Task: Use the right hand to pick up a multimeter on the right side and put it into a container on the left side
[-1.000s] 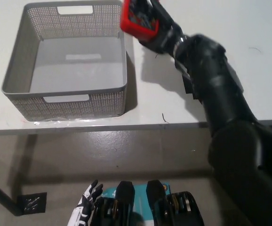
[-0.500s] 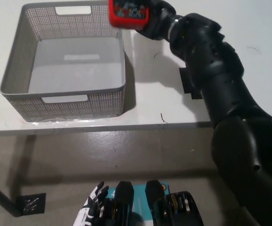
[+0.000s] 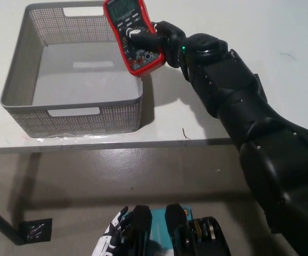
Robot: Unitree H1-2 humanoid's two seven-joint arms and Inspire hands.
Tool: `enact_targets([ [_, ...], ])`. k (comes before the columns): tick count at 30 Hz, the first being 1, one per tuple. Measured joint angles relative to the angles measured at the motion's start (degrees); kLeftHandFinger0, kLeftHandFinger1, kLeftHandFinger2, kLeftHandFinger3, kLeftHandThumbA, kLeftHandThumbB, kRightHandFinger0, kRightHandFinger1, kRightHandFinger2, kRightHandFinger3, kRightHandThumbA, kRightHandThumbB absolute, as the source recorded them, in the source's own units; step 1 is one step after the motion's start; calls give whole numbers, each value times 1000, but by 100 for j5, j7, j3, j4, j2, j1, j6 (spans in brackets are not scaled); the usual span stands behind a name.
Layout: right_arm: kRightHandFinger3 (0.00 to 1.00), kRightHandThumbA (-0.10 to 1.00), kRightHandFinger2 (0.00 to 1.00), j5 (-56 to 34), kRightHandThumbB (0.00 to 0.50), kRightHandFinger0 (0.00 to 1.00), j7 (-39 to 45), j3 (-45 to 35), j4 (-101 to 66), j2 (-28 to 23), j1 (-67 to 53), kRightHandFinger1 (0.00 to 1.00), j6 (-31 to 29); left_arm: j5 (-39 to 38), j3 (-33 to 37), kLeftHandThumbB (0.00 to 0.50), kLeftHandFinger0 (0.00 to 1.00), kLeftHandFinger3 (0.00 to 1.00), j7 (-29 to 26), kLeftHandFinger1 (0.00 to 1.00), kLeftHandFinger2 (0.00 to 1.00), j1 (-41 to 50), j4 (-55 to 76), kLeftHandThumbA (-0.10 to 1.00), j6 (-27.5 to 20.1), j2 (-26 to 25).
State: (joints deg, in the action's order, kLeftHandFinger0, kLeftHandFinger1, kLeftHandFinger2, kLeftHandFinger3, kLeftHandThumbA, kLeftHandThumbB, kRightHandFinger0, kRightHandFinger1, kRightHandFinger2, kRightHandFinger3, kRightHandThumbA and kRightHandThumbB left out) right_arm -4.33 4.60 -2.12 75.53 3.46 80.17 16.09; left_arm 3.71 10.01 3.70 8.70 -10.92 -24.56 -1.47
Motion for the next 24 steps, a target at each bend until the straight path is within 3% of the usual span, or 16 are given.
enact_targets([
  [4, 741, -100, 762, 20, 168, 0, -50, -7, 6, -6, 0, 370, -50, 18, 27, 445, 1000, 1000, 18, 1000, 1000, -13, -21, 1000, 0, 0],
  [5, 835, -100, 759, 22, 180, 0, -58, -10, 6, -8, 0, 352, -66, 29, 38, 448, 1000, 1000, 28, 1000, 1000, -13, -31, 1000, 0, -1],
  [6, 790, -100, 747, 17, 182, 0, -65, -24, 5, -9, 0, 330, -78, 37, 45, 449, 1000, 1000, 38, 1000, 1000, -13, -33, 1000, 0, -1],
  [7, 674, -50, 607, 3, 238, 0, -78, -104, 2, -9, -1, 259, -81, 44, 53, 455, 1000, 1000, 45, 1000, 1000, -13, -34, 1000, 0, -2],
  [8, 598, 140, 619, -39, 226, 91, -101, -231, -4, -8, -2, 321, -86, 50, 60, 457, 1000, 1000, 57, 1000, 1000, -13, -34, 1000, 0, -5],
  [9, 1000, 437, 1000, -110, 390, 476, -136, -417, -16, -4, -4, 744, -92, 55, 66, 458, 1000, 1000, 65, 1000, 1000, -14, -34, 1000, 1, -7],
  [10, 1000, 489, 1000, -218, 401, 699, -130, -656, -29, -6, -6, 1000, -93, 59, 69, 460, 1000, 1000, 72, 1000, 1000, -19, -35, 1000, 3, -9],
  [11, 1000, 542, 1000, -311, 415, 944, -90, -842, -47, -14, -12, 1000, -85, 62, 69, 467, 1000, 1000, 74, 1000, 1000, -23, -36, 1000, 8, -10],
  [12, 1000, 576, 1000, -436, 439, 1000, 4, -1087, -104, -21, -30, 1000, -65, 66, 69, 468, 1000, 1000, 77, 1000, 1000, -32, -36, 1000, 22, -12],
  [14, 1000, 623, 1000, -627, 470, 1000, 167, -1381, -188, -40, -54, 1000, -13, 76, 70, 461, 1000, 1000, 84, 1000, 1000, -60, -36, 1000, 39, -17],
  [19, 1000, 679, 1000, -1056, 469, 1000, 522, -1949, -501, -161, -27, 1000, 178, 112, 116, 428, 1000, 1000, 123, 1000, 1000, -178, -35, 1000, 64, -23],
  [24, 1000, 721, 1000, -1462, 461, 1000, 864, -2208, -1234, -438, 98, 1000, 430, 193, 305, 449, 1000, 1000, 212, 1000, 1000, -302, -27, 1000, 128, -41],
])
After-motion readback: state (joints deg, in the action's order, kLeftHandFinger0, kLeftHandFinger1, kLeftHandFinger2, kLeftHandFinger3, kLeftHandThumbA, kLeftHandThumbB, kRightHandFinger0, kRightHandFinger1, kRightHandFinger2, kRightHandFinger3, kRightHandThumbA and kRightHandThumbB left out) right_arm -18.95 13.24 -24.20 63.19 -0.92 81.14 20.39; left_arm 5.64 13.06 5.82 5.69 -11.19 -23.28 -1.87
